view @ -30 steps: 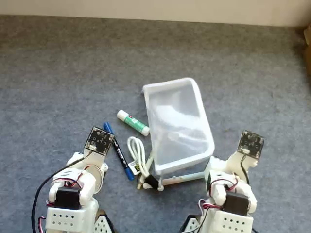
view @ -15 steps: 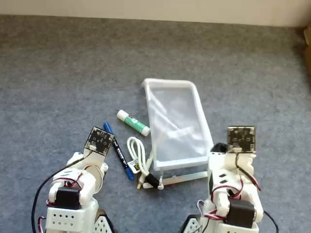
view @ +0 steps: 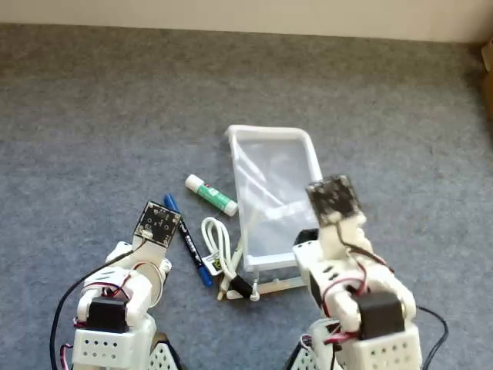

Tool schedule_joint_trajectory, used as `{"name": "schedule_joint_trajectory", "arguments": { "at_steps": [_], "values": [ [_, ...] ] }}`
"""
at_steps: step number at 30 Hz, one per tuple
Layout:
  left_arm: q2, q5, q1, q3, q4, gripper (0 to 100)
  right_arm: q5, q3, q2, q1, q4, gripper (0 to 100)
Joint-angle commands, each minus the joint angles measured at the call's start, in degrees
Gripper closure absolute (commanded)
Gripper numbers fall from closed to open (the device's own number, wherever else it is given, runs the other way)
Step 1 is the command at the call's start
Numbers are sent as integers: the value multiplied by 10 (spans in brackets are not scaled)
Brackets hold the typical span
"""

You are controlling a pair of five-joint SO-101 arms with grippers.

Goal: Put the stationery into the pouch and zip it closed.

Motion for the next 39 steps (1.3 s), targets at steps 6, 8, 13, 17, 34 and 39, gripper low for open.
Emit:
{"name": "schedule_joint_trajectory", "arguments": {
  "at_steps": [6, 8, 13, 17, 34, 39],
  "values": [
    [-8, -3, -3, 11, 2, 993, 4, -78, 206, -102, 34, 992],
    [-8, -3, -3, 11, 2, 993, 4, -73, 235, -124, 29, 992],
    [-8, -3, -3, 11, 2, 993, 4, -41, 294, -136, -29, 993],
    [-8, -3, -3, 11, 2, 993, 4, -19, 339, -134, -91, 993],
    [-8, -3, -3, 11, 2, 993, 3, -23, 423, -85, -320, 993],
    [-8, -3, -3, 11, 2, 993, 3, -40, 347, -88, -276, 993]
  ]
}}
